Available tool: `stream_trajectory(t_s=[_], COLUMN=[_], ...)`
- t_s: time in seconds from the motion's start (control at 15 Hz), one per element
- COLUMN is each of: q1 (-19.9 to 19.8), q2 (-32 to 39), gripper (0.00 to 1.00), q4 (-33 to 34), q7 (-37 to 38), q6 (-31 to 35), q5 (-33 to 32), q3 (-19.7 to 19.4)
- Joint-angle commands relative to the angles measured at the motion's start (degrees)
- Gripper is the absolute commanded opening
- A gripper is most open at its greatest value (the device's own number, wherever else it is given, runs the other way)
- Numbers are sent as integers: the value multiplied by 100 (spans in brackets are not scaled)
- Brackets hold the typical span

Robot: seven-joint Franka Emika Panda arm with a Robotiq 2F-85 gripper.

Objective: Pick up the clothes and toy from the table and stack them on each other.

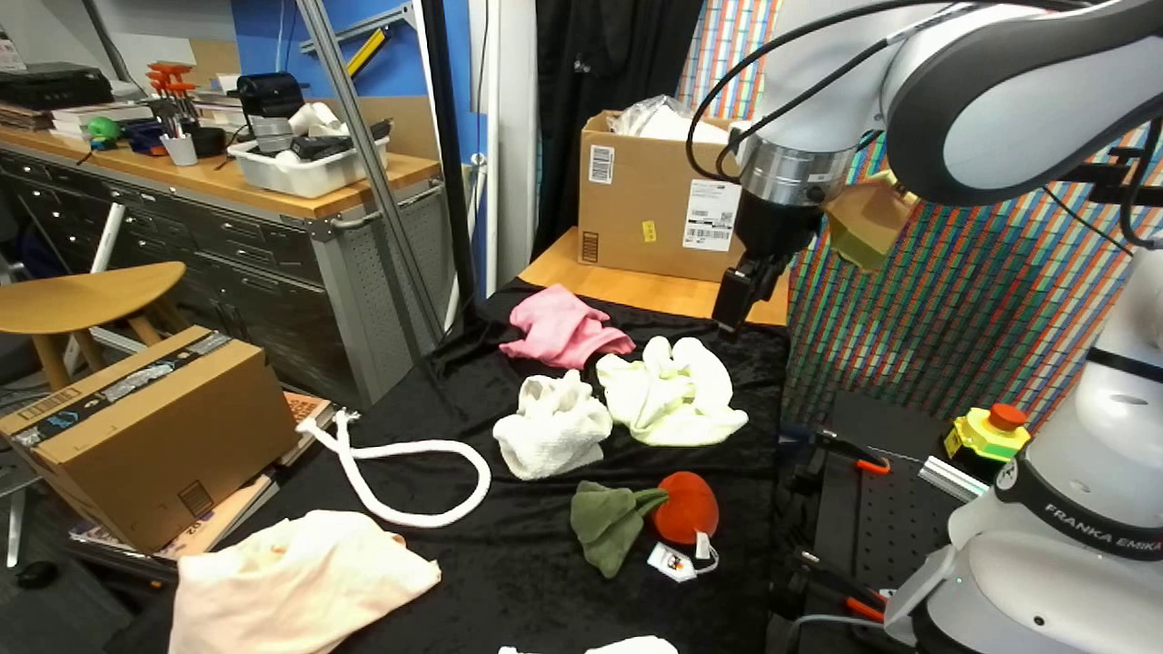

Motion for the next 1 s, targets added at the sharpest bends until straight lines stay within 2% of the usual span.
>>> stream_trajectory(t_s=[0.0, 0.33, 0.73, 0.93], q1=[120, 279, 577, 717], q2=[616, 1398, 2349, 2847], gripper=[100, 100, 100, 100], q4=[382, 833, 1758, 2141], q7=[-95, -226, -580, -928], q6=[154, 562, 371, 533], q5=[-188, -317, -318, -233], q3=[46, 45, 6, -59])
